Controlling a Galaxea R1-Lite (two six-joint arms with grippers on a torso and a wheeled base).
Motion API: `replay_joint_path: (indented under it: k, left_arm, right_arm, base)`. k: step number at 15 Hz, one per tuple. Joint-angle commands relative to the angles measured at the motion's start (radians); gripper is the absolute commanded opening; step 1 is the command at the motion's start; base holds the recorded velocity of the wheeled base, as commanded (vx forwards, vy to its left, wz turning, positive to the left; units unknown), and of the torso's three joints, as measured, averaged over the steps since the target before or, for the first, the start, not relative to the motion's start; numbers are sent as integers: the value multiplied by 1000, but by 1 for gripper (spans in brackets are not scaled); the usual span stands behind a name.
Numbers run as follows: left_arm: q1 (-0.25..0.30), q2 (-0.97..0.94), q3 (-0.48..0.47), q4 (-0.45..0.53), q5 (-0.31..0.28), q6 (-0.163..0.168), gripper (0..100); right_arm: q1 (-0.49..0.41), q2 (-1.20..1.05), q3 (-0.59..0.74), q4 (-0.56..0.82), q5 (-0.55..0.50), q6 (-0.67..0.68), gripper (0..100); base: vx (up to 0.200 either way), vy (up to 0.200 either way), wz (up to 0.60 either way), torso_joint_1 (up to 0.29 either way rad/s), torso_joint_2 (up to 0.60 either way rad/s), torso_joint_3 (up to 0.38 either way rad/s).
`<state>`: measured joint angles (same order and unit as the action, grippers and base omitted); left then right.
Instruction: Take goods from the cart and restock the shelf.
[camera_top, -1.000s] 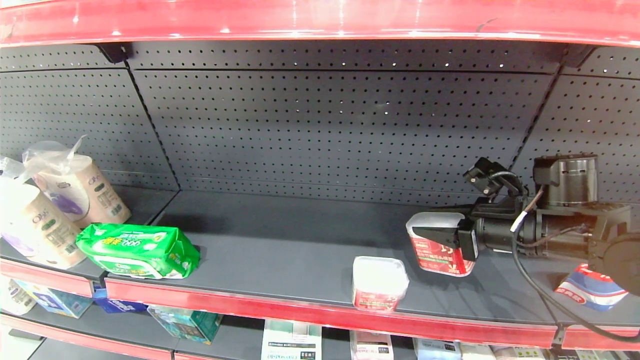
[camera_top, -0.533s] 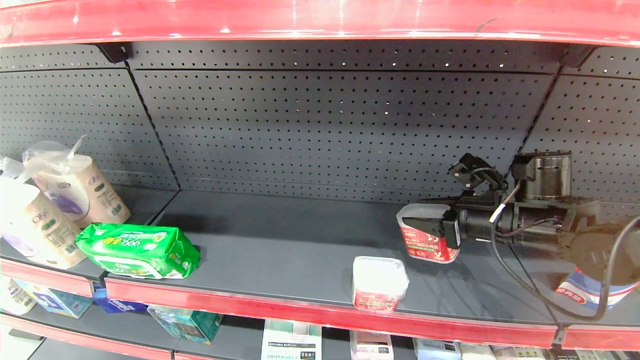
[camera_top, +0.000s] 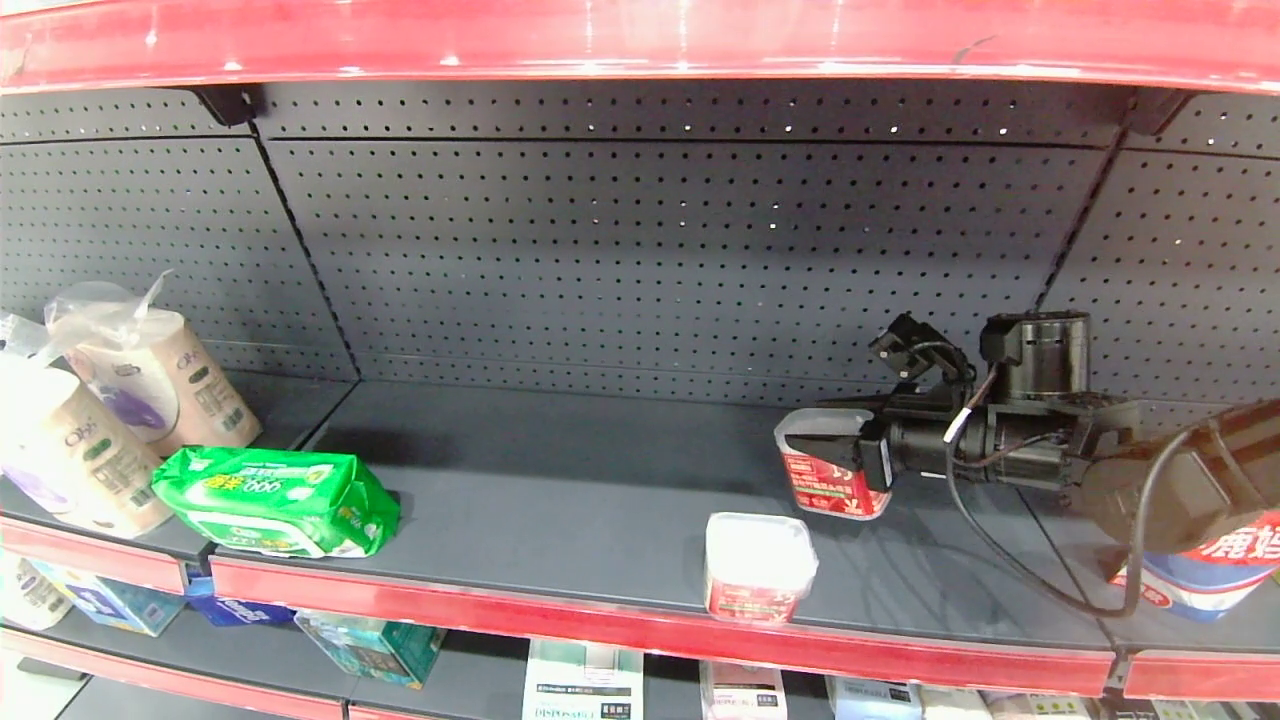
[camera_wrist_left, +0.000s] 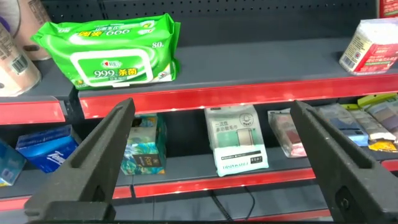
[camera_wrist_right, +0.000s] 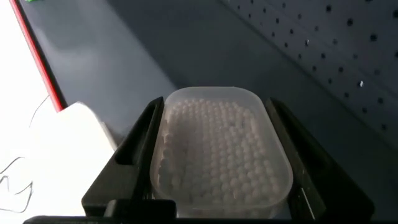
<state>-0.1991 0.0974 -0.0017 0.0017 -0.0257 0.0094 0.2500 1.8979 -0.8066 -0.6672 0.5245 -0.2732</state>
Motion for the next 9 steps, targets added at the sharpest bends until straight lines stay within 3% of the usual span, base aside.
replay_joint_path:
  k: [1, 7, 9]
  left_arm:
    - [0, 2, 0, 0, 1, 0, 100]
    - [0, 1, 0, 0, 0, 0, 100]
    - [0, 2, 0, 0, 1, 0, 100]
  right_arm:
    - [0, 56, -36, -26, 6, 0, 0]
    - [6, 106, -45, -64, 62, -11, 0]
    - [6, 148, -54, -147, 88, -17, 0]
  base:
    - [0, 0, 0, 0, 0, 0]
    - [0, 0, 0, 0, 0, 0]
    - [0, 0, 0, 0, 0, 0]
